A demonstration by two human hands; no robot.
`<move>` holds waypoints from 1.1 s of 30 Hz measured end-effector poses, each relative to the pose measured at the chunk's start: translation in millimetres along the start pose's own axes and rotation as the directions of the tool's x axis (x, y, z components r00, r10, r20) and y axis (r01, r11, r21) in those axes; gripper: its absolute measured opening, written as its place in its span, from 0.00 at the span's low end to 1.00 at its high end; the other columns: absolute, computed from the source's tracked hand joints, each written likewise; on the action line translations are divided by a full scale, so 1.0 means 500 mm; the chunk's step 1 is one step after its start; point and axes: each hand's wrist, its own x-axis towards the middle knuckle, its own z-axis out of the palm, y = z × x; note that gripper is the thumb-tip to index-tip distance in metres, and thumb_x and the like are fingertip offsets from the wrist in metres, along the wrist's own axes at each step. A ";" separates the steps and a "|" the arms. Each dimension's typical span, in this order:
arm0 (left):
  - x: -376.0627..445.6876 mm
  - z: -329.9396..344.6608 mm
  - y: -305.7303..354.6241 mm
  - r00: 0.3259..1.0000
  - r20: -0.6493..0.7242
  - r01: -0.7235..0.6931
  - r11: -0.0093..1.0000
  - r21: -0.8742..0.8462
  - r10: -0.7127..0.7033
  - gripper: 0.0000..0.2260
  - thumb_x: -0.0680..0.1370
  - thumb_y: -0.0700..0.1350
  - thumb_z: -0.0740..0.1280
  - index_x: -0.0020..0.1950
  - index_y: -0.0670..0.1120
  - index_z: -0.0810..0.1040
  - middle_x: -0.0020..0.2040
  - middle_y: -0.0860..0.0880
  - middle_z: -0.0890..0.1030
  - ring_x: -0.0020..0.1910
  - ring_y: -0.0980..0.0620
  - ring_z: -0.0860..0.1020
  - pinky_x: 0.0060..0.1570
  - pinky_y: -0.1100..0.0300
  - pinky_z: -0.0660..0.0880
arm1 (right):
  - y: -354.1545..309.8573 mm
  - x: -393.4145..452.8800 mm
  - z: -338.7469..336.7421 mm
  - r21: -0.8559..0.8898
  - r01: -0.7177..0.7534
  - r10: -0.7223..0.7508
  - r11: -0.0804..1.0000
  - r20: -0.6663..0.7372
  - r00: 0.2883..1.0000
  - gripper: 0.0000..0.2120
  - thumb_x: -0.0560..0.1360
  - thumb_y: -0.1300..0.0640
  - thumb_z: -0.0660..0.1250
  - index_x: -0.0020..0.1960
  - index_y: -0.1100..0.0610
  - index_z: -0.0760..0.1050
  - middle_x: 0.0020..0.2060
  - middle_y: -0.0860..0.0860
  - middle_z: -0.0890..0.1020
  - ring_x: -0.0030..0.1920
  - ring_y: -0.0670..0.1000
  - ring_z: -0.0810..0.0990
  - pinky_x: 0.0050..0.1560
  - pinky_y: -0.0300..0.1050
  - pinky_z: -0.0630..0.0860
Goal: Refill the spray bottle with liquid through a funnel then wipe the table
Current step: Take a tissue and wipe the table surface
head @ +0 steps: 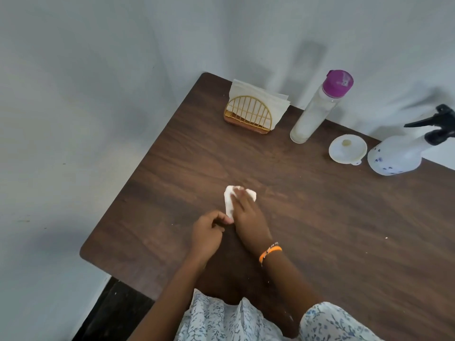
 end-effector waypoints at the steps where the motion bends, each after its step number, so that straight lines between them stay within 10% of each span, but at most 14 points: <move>1: -0.002 -0.005 -0.006 1.000 -0.020 0.008 0.999 0.034 -0.007 0.21 0.69 0.26 0.58 0.35 0.53 0.76 0.37 0.57 0.79 0.38 0.57 0.76 0.41 0.69 0.71 | 0.002 -0.025 0.011 0.028 0.053 -0.053 0.998 0.005 0.999 0.19 0.71 0.63 0.60 0.60 0.66 0.75 0.60 0.61 0.78 0.62 0.59 0.75 0.63 0.51 0.72; 5: -0.004 -0.016 -0.035 0.998 -0.067 0.028 0.992 0.120 -0.019 0.19 0.71 0.29 0.59 0.37 0.53 0.76 0.39 0.56 0.79 0.41 0.56 0.76 0.42 0.65 0.70 | 0.046 -0.090 -0.013 0.060 0.161 -0.158 0.985 -0.045 0.986 0.19 0.70 0.63 0.60 0.59 0.59 0.77 0.60 0.55 0.79 0.59 0.54 0.78 0.57 0.44 0.74; 8: -0.016 -0.009 -0.045 0.998 -0.063 0.011 0.983 0.181 0.001 0.15 0.74 0.31 0.61 0.40 0.50 0.78 0.41 0.56 0.77 0.42 0.59 0.74 0.44 0.65 0.69 | 0.087 -0.062 -0.036 0.071 -0.041 0.047 0.997 -0.088 0.995 0.21 0.70 0.65 0.61 0.63 0.55 0.74 0.62 0.53 0.77 0.56 0.54 0.80 0.48 0.46 0.80; 11: -0.025 -0.001 -0.051 0.996 -0.092 0.010 0.980 0.200 0.008 0.13 0.74 0.31 0.62 0.39 0.48 0.77 0.41 0.54 0.76 0.41 0.56 0.73 0.42 0.66 0.65 | 0.078 0.023 -0.038 0.120 -0.131 0.138 0.984 -0.048 0.989 0.25 0.71 0.59 0.51 0.64 0.63 0.73 0.65 0.59 0.74 0.64 0.59 0.74 0.61 0.51 0.73; 16: -0.032 0.003 -0.063 0.989 -0.148 0.034 0.970 0.242 0.002 0.16 0.71 0.29 0.61 0.33 0.50 0.73 0.36 0.56 0.73 0.39 0.55 0.71 0.36 0.66 0.60 | 0.006 0.014 0.033 0.300 -0.022 -0.037 0.954 0.190 0.981 0.14 0.79 0.57 0.58 0.63 0.56 0.74 0.64 0.48 0.73 0.66 0.46 0.68 0.71 0.44 0.58; 20: -0.037 0.000 -0.072 0.990 -0.142 0.034 0.970 0.240 0.001 0.16 0.69 0.29 0.60 0.32 0.50 0.72 0.34 0.57 0.72 0.37 0.54 0.71 0.35 0.66 0.60 | 0.053 -0.087 -0.015 0.291 0.188 -0.239 0.938 0.153 0.959 0.30 0.69 0.74 0.59 0.69 0.55 0.68 0.66 0.48 0.73 0.64 0.49 0.70 0.64 0.35 0.63; 23: -0.030 -0.001 -0.074 0.994 -0.108 0.027 0.964 0.266 0.002 0.18 0.70 0.28 0.60 0.30 0.52 0.70 0.35 0.55 0.72 0.36 0.54 0.70 0.35 0.66 0.59 | 0.120 -0.067 -0.058 0.281 0.008 -0.054 0.960 0.159 0.986 0.25 0.77 0.64 0.57 0.70 0.45 0.65 0.65 0.46 0.73 0.54 0.50 0.73 0.61 0.33 0.63; 29: -0.023 -0.004 -0.075 0.997 -0.069 -0.015 0.957 0.289 0.036 0.21 0.67 0.25 0.57 0.28 0.52 0.67 0.35 0.53 0.72 0.37 0.51 0.71 0.34 0.66 0.60 | 0.088 0.078 -0.025 0.169 -0.169 0.147 0.971 0.133 0.980 0.31 0.73 0.72 0.57 0.74 0.58 0.56 0.75 0.54 0.56 0.75 0.55 0.52 0.73 0.47 0.50; 33: -0.027 -0.005 -0.075 0.995 -0.092 -0.004 0.960 0.279 0.031 0.20 0.66 0.26 0.57 0.28 0.52 0.67 0.36 0.51 0.74 0.36 0.54 0.70 0.36 0.70 0.64 | 0.025 -0.029 0.022 0.296 0.218 -0.283 0.930 0.199 0.938 0.21 0.79 0.64 0.54 0.71 0.61 0.63 0.72 0.58 0.63 0.73 0.55 0.58 0.72 0.39 0.48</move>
